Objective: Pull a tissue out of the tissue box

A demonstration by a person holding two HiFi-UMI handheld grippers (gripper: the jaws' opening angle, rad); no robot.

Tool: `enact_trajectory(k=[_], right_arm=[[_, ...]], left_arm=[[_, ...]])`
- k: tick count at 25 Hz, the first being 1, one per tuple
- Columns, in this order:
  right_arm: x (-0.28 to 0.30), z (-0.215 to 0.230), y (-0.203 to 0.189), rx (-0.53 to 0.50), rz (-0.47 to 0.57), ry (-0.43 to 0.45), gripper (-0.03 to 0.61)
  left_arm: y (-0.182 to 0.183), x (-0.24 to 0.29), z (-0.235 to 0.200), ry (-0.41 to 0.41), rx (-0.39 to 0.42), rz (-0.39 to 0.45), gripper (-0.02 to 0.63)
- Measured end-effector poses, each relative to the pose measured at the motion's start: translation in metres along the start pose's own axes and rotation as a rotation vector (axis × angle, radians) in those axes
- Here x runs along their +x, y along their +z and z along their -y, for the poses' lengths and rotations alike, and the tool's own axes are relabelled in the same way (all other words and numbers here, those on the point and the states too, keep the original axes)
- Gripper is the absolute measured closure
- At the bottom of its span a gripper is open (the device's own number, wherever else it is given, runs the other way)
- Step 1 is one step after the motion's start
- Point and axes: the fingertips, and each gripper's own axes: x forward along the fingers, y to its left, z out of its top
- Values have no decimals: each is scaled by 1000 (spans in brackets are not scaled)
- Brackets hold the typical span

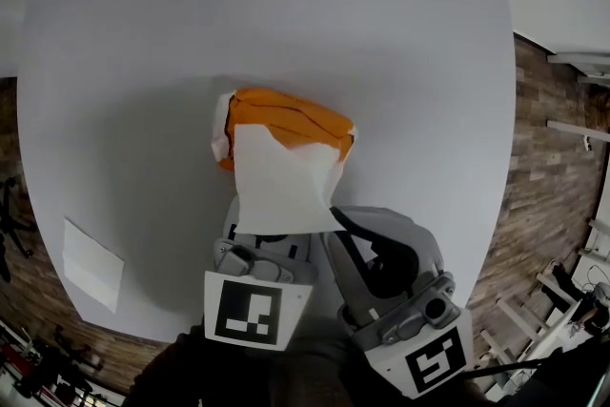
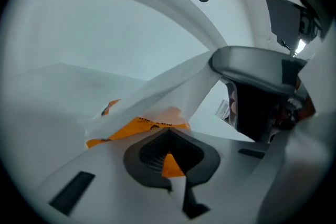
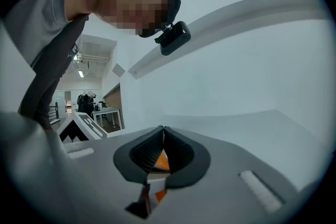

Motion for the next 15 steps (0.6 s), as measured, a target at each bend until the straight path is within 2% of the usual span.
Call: enact_trajectory(k=[10, 15], right_arm=[[-25, -32, 47, -47, 67, 30, 574], [-45, -62, 73, -88, 108, 43, 574]], left_arm=[[22, -24, 17, -2, 6, 51, 614], [33, -63, 33, 38, -107, 70, 614]])
